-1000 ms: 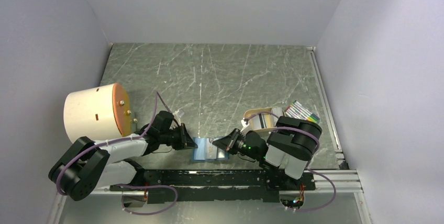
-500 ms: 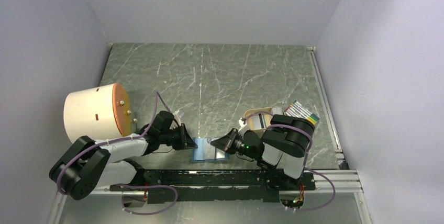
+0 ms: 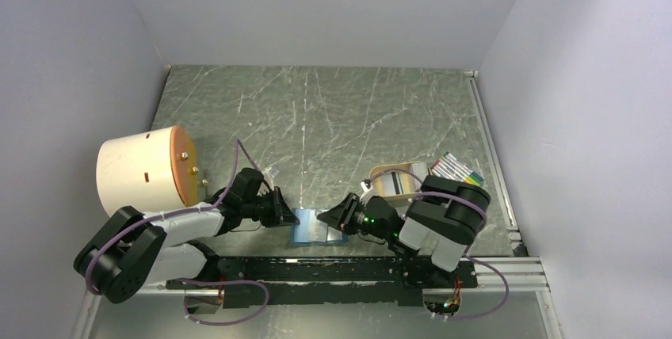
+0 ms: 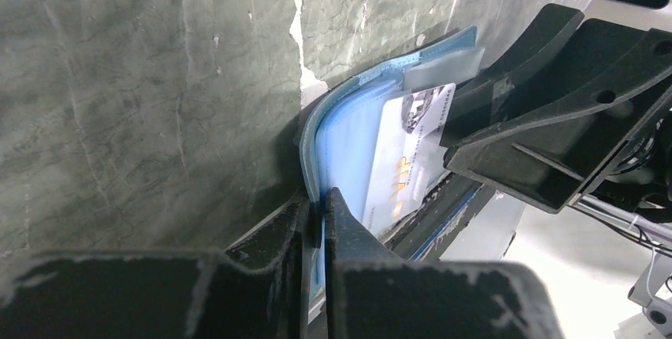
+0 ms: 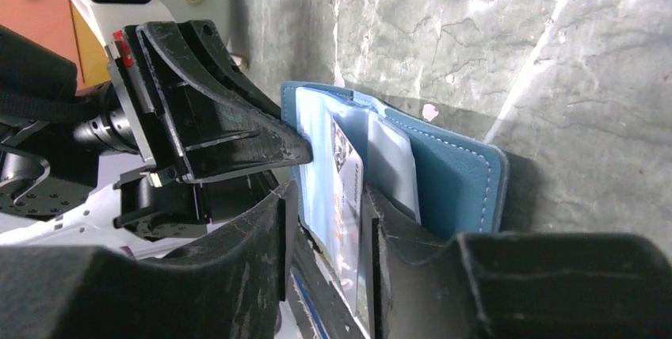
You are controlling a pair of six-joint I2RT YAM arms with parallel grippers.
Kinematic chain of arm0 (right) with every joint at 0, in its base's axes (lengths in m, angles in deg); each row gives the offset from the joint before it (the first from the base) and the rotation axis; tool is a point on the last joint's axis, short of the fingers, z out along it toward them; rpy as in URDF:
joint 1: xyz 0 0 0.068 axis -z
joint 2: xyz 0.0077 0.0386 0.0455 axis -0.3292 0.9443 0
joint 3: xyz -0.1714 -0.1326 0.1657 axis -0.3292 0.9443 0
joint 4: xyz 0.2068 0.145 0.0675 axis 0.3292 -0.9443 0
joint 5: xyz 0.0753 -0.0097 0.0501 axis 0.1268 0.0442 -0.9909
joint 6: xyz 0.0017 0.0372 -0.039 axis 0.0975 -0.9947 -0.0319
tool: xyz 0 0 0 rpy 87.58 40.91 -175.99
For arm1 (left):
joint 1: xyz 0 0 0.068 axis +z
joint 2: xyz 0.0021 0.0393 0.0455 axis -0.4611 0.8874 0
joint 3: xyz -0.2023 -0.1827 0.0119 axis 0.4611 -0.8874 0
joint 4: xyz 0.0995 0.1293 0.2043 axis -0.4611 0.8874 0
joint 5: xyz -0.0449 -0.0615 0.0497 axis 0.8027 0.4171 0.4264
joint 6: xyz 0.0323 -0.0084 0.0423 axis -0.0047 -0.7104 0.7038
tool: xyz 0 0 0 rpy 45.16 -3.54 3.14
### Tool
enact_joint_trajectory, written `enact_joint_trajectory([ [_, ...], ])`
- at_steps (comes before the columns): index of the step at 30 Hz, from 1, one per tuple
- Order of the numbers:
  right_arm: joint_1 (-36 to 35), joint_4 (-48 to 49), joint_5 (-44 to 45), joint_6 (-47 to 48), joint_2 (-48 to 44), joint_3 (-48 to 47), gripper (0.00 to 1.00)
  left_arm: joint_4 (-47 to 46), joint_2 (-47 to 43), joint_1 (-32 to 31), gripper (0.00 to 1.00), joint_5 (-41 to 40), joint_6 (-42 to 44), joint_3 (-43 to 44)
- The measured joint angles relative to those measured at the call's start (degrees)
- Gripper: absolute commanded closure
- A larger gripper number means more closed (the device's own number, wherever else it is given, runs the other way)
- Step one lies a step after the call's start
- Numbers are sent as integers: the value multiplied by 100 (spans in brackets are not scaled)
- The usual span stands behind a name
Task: Put the credit cards into the card holder
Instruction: Insert the credit card into the card holder.
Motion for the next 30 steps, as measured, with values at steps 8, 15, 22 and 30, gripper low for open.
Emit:
enact_joint_trajectory([
  [8, 0, -2966, 326, 570, -1480, -780, 51, -22, -52, -7, 89, 4, -68, 0],
  [15, -2, -4446, 514, 881, -1886, -1154, 52, -105, -48, -22, 90, 20, -94, 0],
  [22, -133, -5023, 605, 826, -1912, -1440, 51, -216, -90, -46, 91, 20, -254, -70],
  [30, -284, -5254, 592, 577, -1792, -1635, 50, -455, -212, -116, 91, -11, -566, -225],
])
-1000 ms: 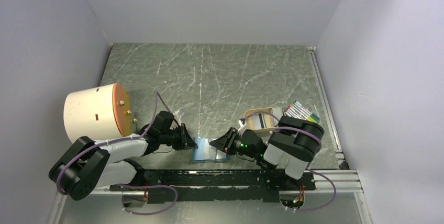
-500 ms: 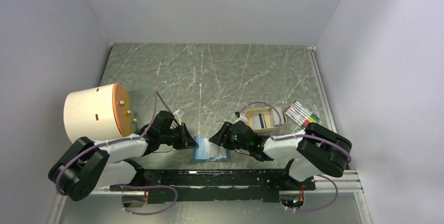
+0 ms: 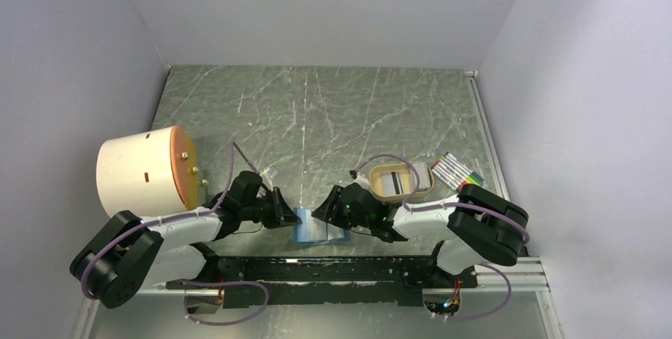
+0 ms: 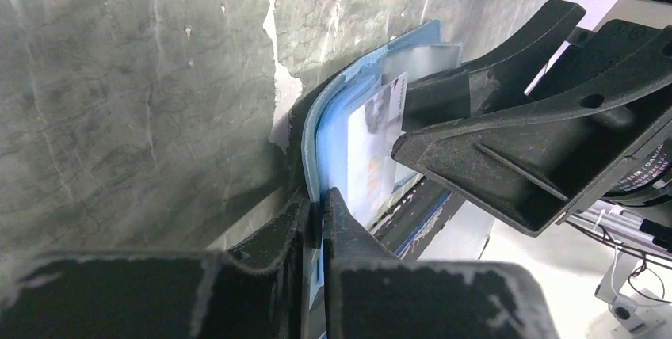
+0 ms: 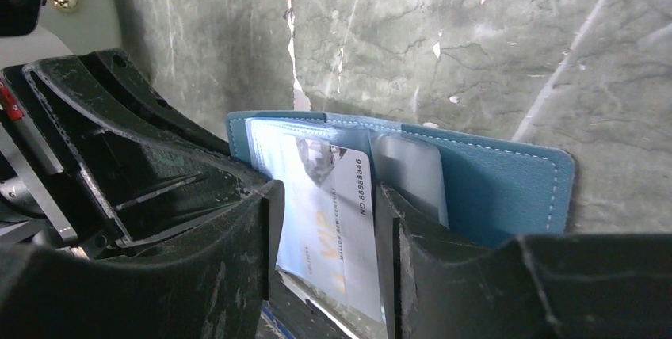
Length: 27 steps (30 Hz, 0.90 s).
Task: Put the credit cards into the card holder
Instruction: Insert the credit card into the card holder.
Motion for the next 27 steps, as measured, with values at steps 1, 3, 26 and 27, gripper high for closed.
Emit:
enact_joint_trajectory([
  [1, -9, 11, -2, -24, 39, -26, 50, -13, 4, -11, 91, -15, -22, -9],
  [3, -17, 74, -13, -81, 96, -44, 50, -48, 28, -33, 88, -22, -52, -13],
  [26, -20, 647, -302, -411, 439, -22, 51, -518, 55, -229, 78, -31, -321, -42],
  [27, -20, 649, -302, -411, 439, -22, 51, -542, 59, -232, 76, -28, -323, -42],
])
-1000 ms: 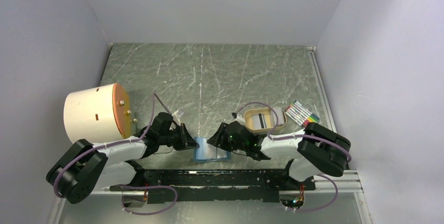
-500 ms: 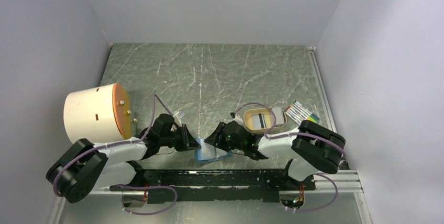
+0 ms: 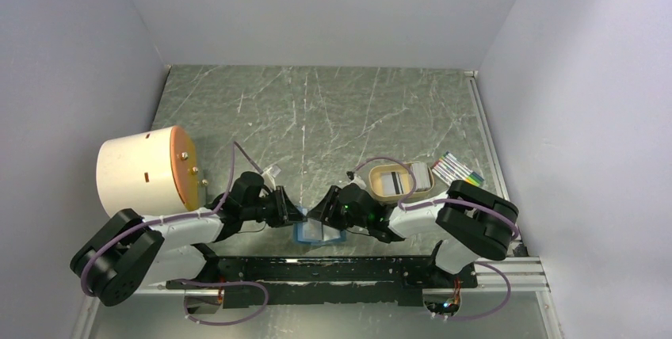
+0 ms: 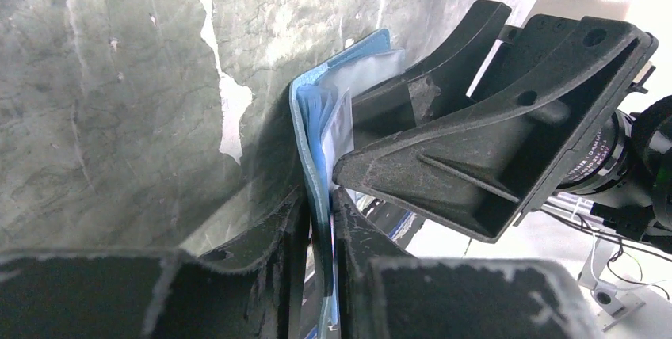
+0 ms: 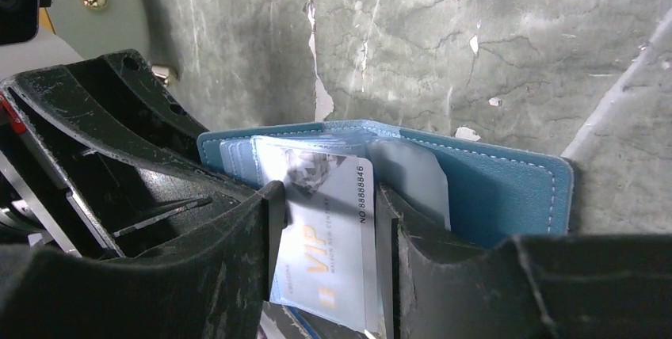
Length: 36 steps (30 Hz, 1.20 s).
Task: Put the credit cards into the card holder
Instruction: Insert the credit card into the card holder.
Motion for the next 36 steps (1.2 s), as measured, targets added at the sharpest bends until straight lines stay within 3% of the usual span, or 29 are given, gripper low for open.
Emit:
enact_joint_trajectory([
  [13, -4, 129, -72, -79, 13, 72, 51, 9, -514, -33, 69, 15, -35, -210],
  [20, 9, 142, -61, -70, -52, 144, 52, 365, -933, -33, 90, -76, -26, -225],
  [24, 13, 179, -70, -57, -52, 162, 52, 354, -953, -33, 91, -98, -20, -273],
  [30, 42, 332, -173, 39, -79, 236, 44, 184, -879, -33, 91, -52, -50, -284],
  [36, 52, -313, -81, 313, -570, 229, 42, 87, -874, -35, 91, -44, -61, -291],
])
